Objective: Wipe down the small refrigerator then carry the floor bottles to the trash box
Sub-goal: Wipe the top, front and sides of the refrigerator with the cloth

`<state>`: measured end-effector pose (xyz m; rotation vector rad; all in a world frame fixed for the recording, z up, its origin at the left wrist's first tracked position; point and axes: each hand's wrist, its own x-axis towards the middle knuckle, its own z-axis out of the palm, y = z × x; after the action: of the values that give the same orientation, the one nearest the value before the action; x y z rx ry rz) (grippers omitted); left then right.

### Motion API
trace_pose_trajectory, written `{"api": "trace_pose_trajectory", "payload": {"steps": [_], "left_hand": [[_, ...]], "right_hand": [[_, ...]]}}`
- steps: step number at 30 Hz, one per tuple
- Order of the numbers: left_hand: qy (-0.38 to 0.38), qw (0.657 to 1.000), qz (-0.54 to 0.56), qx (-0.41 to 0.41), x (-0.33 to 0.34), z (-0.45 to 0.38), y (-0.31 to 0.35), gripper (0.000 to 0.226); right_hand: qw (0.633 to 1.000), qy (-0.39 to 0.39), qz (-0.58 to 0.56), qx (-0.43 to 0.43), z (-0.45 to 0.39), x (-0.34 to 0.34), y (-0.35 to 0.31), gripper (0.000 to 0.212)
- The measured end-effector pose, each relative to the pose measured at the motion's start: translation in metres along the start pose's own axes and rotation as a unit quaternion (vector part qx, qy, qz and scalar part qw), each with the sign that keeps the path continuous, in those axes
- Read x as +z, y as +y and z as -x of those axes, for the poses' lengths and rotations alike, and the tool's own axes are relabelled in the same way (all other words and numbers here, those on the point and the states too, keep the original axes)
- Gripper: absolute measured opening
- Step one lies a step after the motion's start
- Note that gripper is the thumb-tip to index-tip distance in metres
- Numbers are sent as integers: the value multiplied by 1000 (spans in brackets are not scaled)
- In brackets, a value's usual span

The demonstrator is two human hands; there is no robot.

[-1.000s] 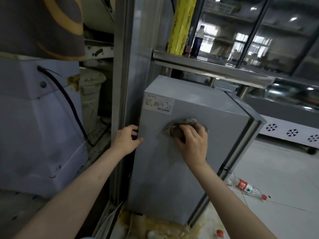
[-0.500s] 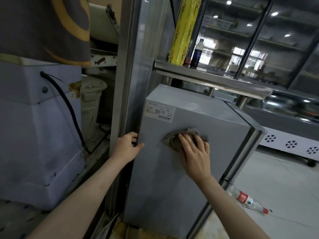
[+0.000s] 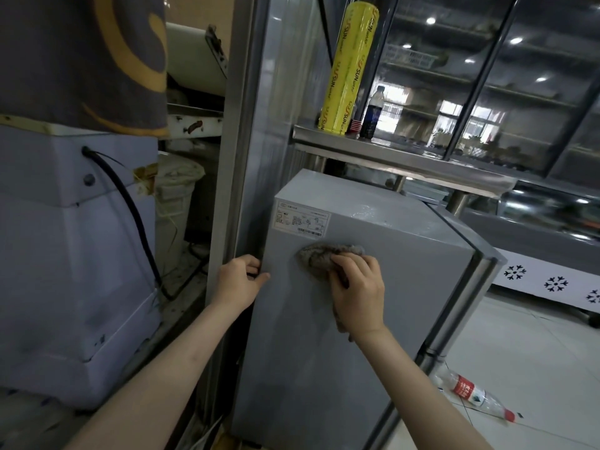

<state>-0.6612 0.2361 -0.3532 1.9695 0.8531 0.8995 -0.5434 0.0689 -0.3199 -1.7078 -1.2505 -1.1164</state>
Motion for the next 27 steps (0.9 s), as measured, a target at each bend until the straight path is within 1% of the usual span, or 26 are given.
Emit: {"api": "trace_pose_trajectory", "payload": {"steps": [4, 7, 10, 12, 14, 18, 20, 22, 25, 27], "left_hand": [[-8, 1000, -9, 5, -1, -5, -4, 24], [-7, 1000, -20, 11, -2, -6, -5, 22], [-10, 1000, -21, 12, -3, -7, -3, 22], [-15, 1000, -20, 11, -4, -8, -3, 22], [-20, 1000, -21, 8, -4, -8, -3, 22], [-21, 1000, -17, 6, -4, -9, -5, 22], [-21, 1000, -13, 7, -3, -11, -7, 22], [-19, 1000, -9, 6, -3, -10, -8, 21], [-18, 1000, 4, 5, -1, -10, -11, 22], [-18, 1000, 15, 5, 0, -11, -13, 23]], "right_hand": [[1000, -2, -12, 13, -19, 10, -12, 18], [999, -36, -8, 7, 2, 16, -10, 19], [997, -79, 10, -11, 33, 19, -4, 15], [996, -88, 14, -6, 39, 19, -4, 12], [997, -81, 14, -5, 31, 19, -6, 11], [1000, -18, 0, 4, -4, 16, -13, 10], [1000, 0, 2, 1, -13, 17, -14, 10], [1000, -2, 6, -10, -7, 19, -13, 12], [999, -25, 8, -26, 8, 21, -10, 17], [999, -37, 13, -33, 10, 22, -8, 12]]}}
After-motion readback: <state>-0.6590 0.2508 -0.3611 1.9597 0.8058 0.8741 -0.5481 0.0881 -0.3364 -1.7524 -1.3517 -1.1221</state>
